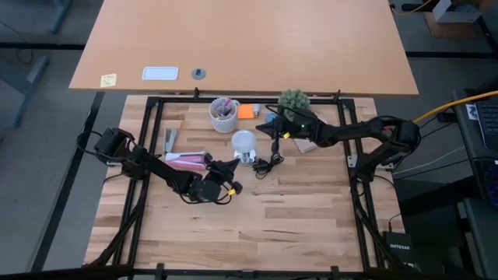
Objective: Screw lightbulb
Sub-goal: Insert the white light bulb into the silver lamp
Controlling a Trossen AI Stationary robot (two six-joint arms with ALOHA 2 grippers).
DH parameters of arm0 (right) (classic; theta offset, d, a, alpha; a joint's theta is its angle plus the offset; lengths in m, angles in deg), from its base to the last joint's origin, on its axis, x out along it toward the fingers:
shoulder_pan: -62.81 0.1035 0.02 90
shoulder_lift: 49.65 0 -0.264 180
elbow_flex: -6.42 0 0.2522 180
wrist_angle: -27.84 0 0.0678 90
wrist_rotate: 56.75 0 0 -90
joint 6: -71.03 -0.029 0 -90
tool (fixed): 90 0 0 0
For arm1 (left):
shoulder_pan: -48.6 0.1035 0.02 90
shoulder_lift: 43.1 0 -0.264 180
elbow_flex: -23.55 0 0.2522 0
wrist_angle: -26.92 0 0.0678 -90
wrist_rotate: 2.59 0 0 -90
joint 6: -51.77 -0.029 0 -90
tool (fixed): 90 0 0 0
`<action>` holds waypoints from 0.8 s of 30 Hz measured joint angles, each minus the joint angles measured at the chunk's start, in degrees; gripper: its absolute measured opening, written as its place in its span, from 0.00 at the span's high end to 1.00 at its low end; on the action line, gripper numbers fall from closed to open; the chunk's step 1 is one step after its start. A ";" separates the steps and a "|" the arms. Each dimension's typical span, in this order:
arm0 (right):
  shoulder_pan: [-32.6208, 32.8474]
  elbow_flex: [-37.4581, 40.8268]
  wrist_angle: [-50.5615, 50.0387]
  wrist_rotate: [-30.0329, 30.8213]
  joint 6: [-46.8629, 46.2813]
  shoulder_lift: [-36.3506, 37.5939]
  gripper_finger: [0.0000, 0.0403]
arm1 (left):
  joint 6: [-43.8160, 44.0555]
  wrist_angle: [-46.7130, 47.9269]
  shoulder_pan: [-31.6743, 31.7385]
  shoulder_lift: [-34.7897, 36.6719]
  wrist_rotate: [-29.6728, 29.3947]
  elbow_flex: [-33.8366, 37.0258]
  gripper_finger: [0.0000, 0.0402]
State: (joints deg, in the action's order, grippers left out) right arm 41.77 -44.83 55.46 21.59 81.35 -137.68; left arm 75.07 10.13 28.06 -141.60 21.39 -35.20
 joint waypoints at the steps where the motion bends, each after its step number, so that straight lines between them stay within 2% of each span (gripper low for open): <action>1: 0.00 0.00 -0.04 0.02 0.00 0.00 0.99 | -0.42 -0.02 -0.17 0.00 0.01 0.01 0.99; 24: 0.02 0.00 -2.40 0.02 0.04 0.00 0.99 | -2.60 -0.01 -0.78 0.00 0.26 0.00 0.99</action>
State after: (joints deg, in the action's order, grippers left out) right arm 41.79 -44.83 53.06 21.61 81.40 -137.68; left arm 72.47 10.12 27.28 -141.60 21.65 -35.20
